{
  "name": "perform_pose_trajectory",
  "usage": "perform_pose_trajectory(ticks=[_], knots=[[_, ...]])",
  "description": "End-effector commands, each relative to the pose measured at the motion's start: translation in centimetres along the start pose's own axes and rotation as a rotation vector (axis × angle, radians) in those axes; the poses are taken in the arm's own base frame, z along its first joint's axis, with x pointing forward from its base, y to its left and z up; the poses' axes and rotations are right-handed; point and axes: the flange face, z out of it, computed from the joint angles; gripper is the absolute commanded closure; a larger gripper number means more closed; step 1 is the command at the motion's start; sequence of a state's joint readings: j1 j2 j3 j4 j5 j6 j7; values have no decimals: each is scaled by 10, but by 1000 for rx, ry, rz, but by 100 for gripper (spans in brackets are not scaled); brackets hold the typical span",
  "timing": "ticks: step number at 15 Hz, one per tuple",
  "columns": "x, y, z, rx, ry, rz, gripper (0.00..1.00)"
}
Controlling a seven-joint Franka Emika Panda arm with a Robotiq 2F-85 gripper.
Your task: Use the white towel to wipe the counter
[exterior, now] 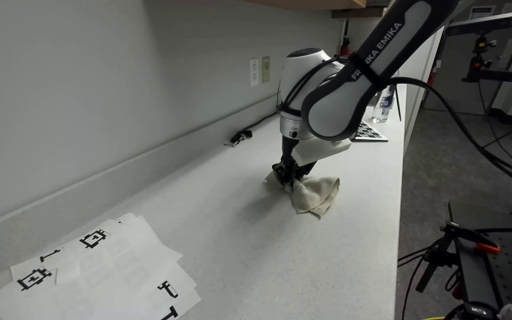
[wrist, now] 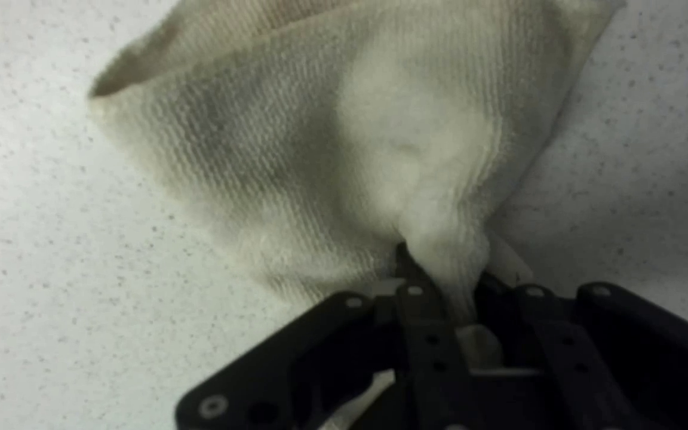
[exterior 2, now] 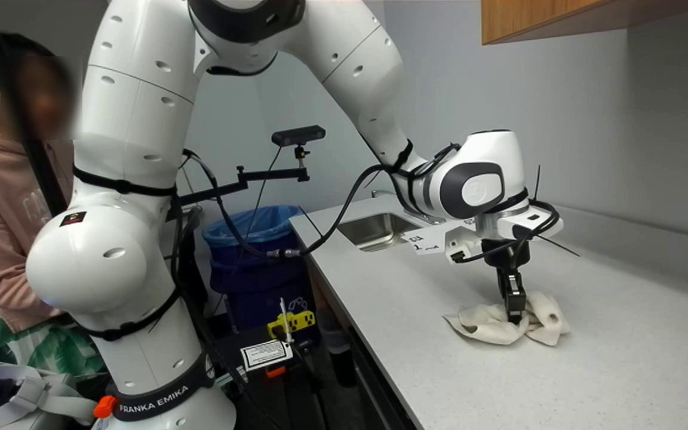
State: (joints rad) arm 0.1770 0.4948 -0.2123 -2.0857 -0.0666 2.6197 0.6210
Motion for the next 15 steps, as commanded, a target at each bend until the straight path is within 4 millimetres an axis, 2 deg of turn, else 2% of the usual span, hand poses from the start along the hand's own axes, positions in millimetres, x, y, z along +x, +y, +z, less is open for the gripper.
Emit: perform_pose_trajectory(ticks=[1, 3, 5, 8, 10, 13, 15], knots=[[-13, -36, -2, 42, 5, -43, 97], [-25, -67, -9, 78, 7, -94, 97], [-47, -103, -14, 109, -2, -174, 97], [-92, -153, -20, 147, -16, -327, 97], [-113, -177, -25, 172, -24, -398, 97], [-121, -187, -27, 176, -23, -446, 97], [-110, -174, -24, 161, -17, -431, 97]])
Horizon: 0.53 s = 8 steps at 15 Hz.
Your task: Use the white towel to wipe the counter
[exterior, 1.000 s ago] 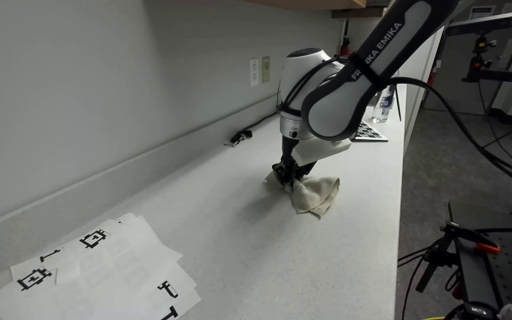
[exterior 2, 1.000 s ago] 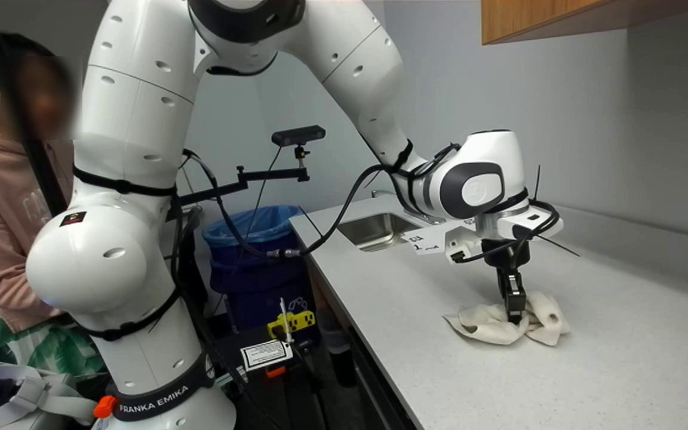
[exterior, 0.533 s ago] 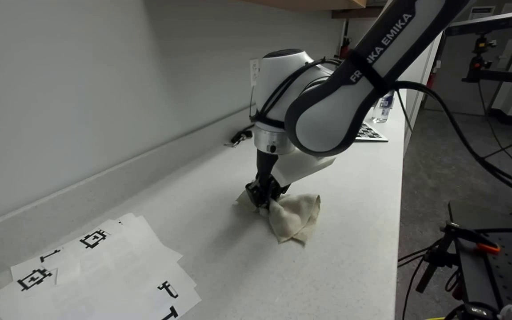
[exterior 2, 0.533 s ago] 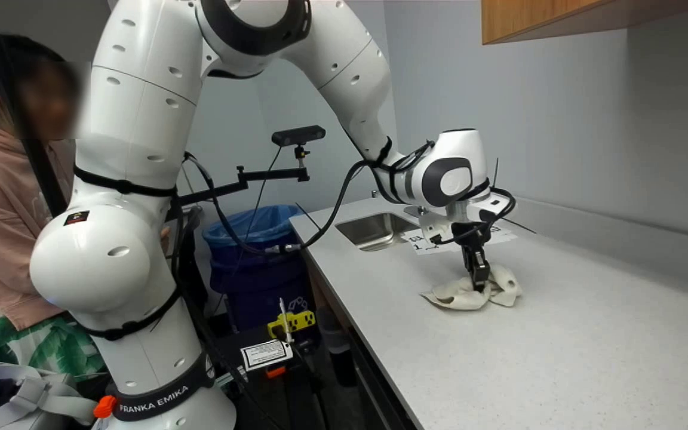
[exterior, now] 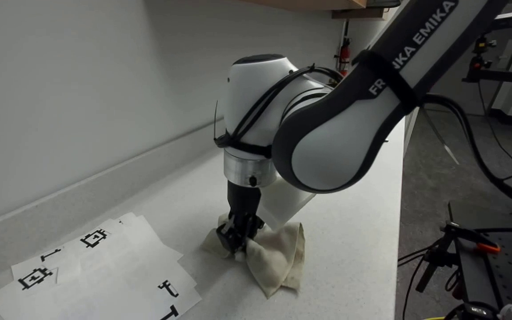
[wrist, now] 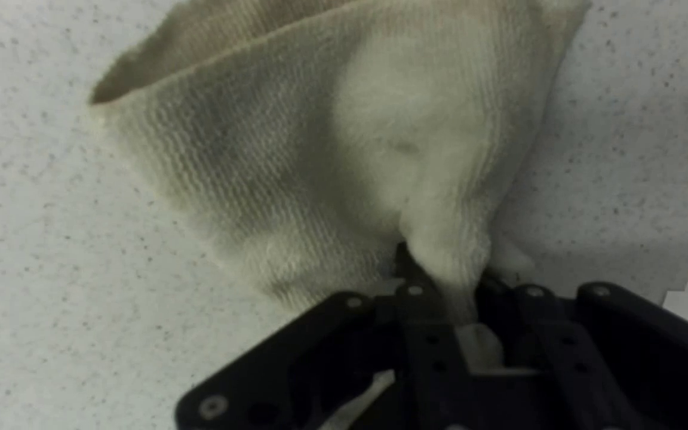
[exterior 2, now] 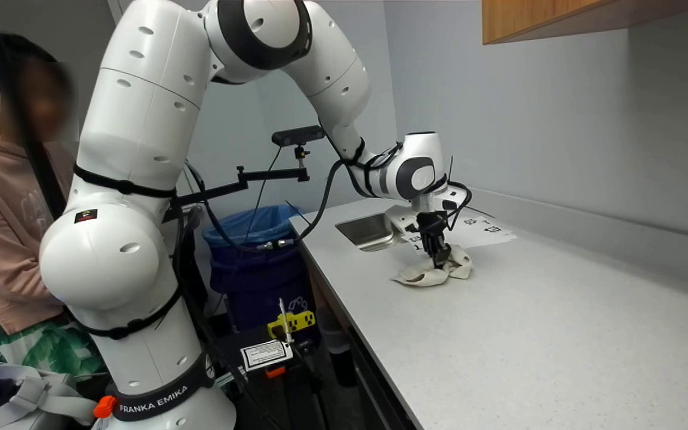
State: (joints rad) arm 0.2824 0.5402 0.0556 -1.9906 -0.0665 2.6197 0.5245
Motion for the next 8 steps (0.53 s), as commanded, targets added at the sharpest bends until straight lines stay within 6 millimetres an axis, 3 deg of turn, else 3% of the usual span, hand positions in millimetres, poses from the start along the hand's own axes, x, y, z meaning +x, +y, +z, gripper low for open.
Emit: perform_pose_trajectory(ticks=[1, 8], knots=[[12, 25, 7, -9, 3, 7, 97], [29, 116, 1, -76, 30, 162, 97]])
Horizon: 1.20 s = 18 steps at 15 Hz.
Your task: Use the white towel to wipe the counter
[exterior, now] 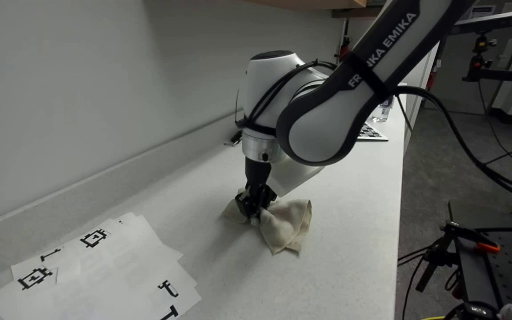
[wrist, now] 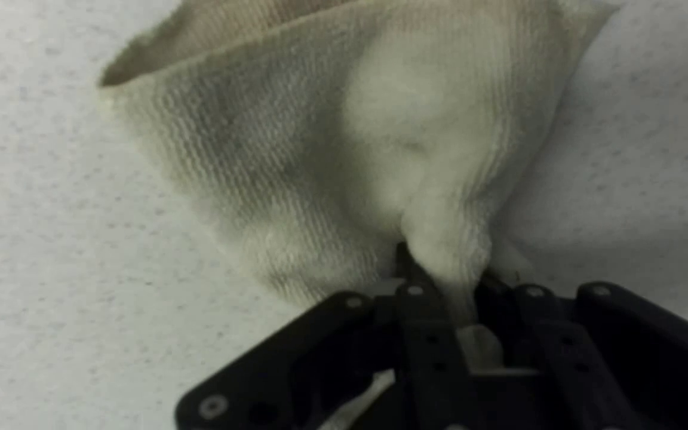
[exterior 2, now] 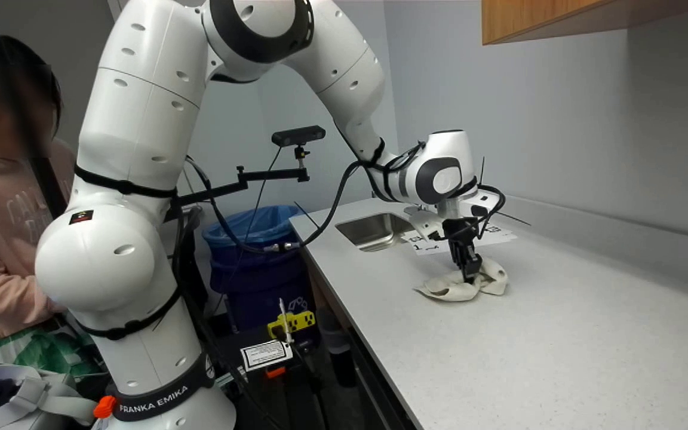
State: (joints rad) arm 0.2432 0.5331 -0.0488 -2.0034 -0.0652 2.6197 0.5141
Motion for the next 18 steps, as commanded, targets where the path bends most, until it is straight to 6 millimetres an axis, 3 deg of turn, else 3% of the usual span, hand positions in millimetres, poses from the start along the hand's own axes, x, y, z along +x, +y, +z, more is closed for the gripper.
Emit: perform_pose_trajectory(ticks=[1, 6, 9, 13, 18], knots=[[4, 46, 4, -28, 12, 66, 97], [15, 91, 7, -68, 16, 155, 97], [21, 95, 7, -70, 14, 176, 97], [25, 58, 6, -46, 11, 124, 97], [19, -25, 0, 30, 17, 2, 97]])
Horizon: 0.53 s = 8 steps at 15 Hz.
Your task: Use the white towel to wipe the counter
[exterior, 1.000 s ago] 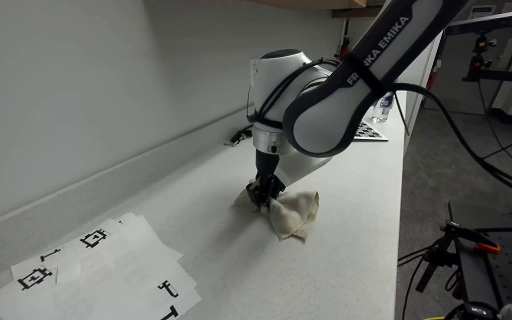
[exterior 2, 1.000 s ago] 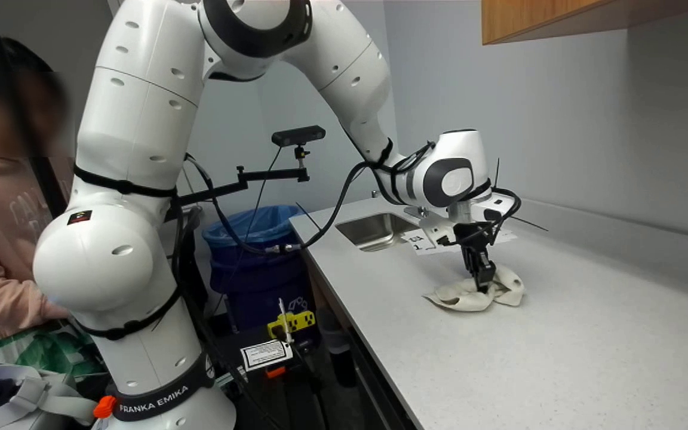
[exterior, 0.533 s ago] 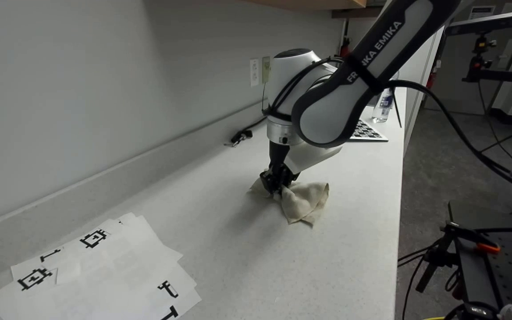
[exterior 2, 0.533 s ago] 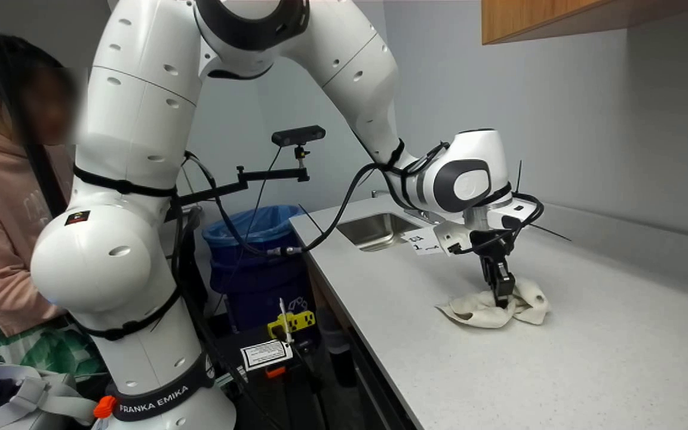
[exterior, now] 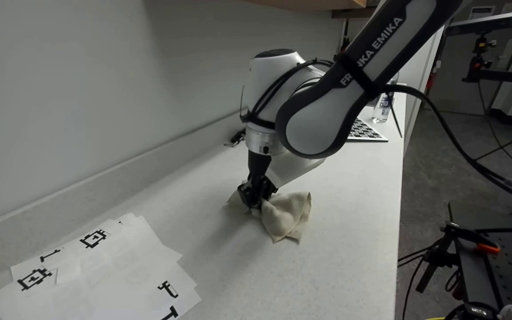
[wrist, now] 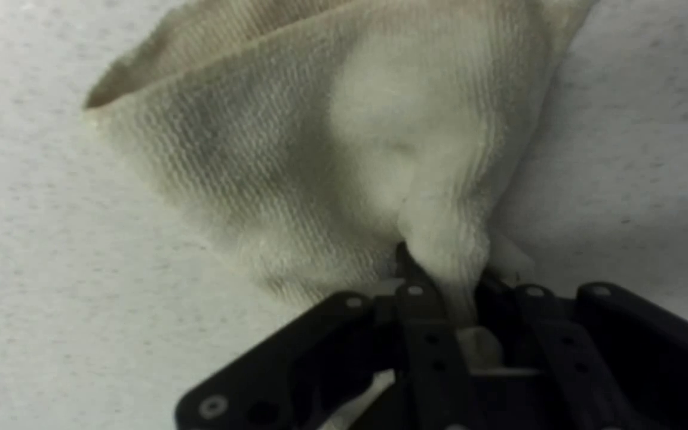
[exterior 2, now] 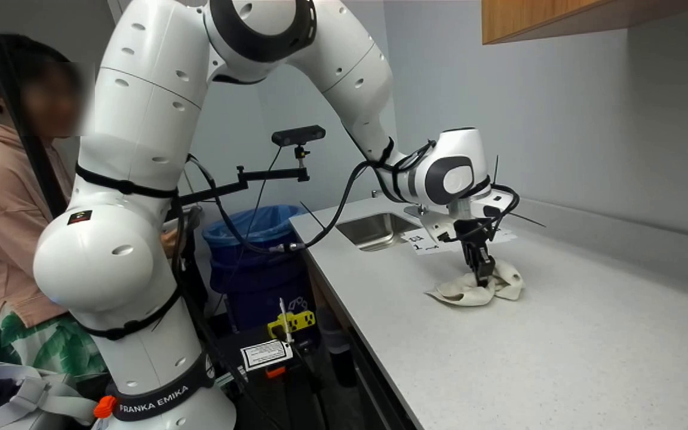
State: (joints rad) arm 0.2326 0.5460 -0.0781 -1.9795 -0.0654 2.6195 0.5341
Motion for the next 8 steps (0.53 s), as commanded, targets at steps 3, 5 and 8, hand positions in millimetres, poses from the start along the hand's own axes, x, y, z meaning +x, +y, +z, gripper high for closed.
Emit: perform_pose_trajectory(ticks=[3, 5, 8], knots=[[-11, -91, -3, 87, 1, -128, 97], [-17, -110, 0, 98, 1, -167, 97], [-16, -110, 7, 92, -3, -181, 97]])
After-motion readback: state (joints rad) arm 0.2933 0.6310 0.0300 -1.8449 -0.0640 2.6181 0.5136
